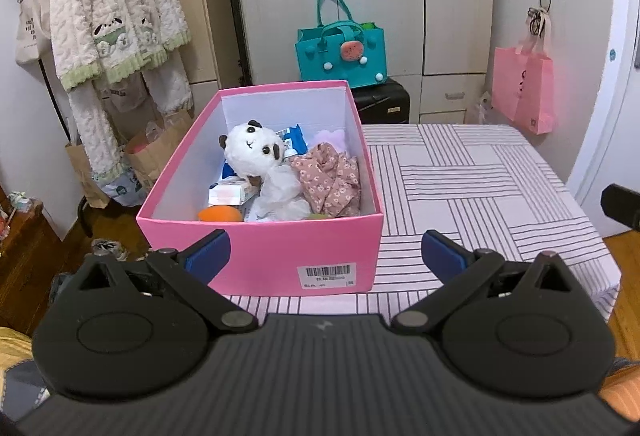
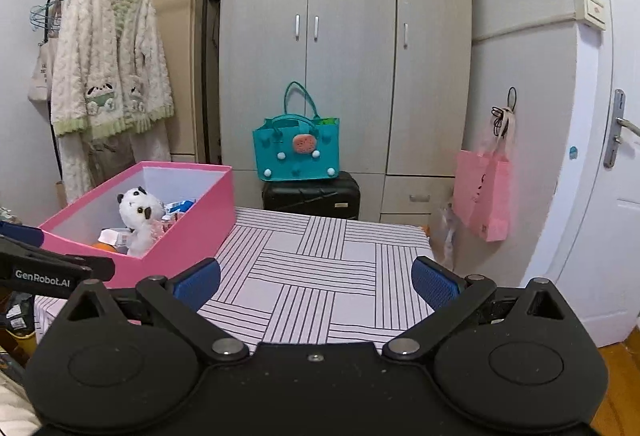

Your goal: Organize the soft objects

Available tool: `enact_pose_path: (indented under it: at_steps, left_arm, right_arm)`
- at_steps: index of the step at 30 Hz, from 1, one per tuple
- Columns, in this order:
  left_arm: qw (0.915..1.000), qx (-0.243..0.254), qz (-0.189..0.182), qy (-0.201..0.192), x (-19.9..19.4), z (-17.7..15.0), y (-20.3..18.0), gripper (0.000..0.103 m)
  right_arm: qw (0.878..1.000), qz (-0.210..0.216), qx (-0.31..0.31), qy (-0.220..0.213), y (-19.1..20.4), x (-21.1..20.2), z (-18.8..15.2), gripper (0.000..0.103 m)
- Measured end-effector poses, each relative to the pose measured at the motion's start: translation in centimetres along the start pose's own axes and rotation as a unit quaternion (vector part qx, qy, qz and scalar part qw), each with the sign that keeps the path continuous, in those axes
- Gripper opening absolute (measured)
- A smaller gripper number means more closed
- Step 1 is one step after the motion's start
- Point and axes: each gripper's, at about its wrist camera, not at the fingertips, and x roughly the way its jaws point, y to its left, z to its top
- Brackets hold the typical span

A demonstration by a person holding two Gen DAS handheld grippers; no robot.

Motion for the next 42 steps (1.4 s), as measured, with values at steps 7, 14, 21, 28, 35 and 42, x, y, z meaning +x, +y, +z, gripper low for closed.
enact_pose_path:
  at_steps: [7,14,21,28,35,42]
  left_arm:
    - [0.9993,0.000,0.019,-0.033,-0.8,-0.5,0.1,0.103]
    - [0.9986,0.004,0.023,-0.049,-1.0,-1.1,-0.3,0.103]
    - [0.9982,-0.003,-0.001,-0.060,-1.0,-1.5,-0.4,0.103]
    - [0.9984,0.010,0.005,-0.055,-0.7,-1.8,-0.8,0.103]
    - [0.9987,0.003,0.007,-0.049,-0.4,-1.9,-0.6,0.103]
    - [0.9986,-0.012,0.015,-0.049,-0.4,-1.8,0.2,0.103]
  right_arm:
    - [1.000,-0.011,0.003,-0.009,0.1,0.1,-0.5,0.103]
    - [1.000,-0.015,-0.001,-0.014,0.2,0.4,-1.1,0.103]
    - [0.999,-0.025,0.003,-0.029,-0.1,0.2,-1.4,0.103]
    - [0.999,-0.037,-0.004,-0.031,-0.2,0.4,-1.7,0.103]
    - [0.998,-0.046,-0.010,-0.030,0.0,0.1,-1.9,0.103]
    - [0.998,-0.043,-0.013,-0.031,0.2,0.0,-1.9,0.103]
